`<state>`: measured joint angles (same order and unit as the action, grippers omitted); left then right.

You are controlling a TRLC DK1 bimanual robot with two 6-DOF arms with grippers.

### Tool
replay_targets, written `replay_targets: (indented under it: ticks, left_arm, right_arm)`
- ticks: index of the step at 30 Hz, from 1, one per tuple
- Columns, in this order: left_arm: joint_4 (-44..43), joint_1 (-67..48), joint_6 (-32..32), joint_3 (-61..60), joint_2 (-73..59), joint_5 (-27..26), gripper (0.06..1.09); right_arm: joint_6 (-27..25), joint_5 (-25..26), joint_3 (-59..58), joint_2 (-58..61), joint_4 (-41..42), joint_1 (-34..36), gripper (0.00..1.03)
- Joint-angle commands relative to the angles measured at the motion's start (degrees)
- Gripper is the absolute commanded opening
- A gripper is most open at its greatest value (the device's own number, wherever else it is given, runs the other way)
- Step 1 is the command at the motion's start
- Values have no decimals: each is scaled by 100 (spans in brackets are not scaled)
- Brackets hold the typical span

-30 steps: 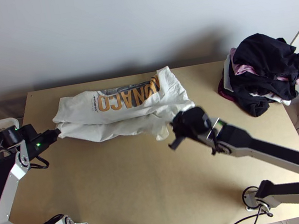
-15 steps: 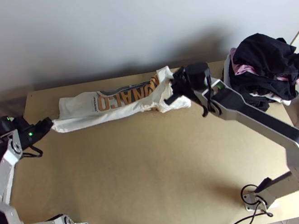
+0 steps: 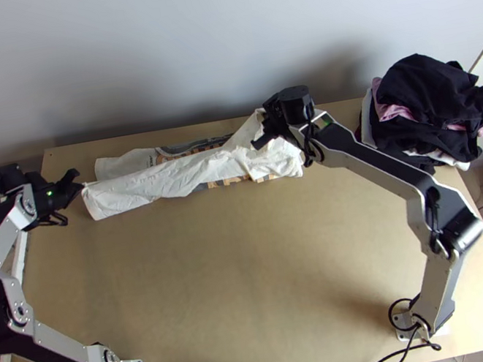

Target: Fold the t-shirt

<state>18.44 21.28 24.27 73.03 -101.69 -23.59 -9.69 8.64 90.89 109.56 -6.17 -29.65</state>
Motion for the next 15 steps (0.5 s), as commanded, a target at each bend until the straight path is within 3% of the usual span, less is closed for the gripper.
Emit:
replay_targets:
  ticks: [1,15]
  left_arm:
    - [151,-388,333,730,-598,347,9]
    - [538,-783,587,2294,-1433,760,9]
  right_arm:
    - [47,14,579,681,125,205,3]
    - [-41,14,702,1138,301,750,3]
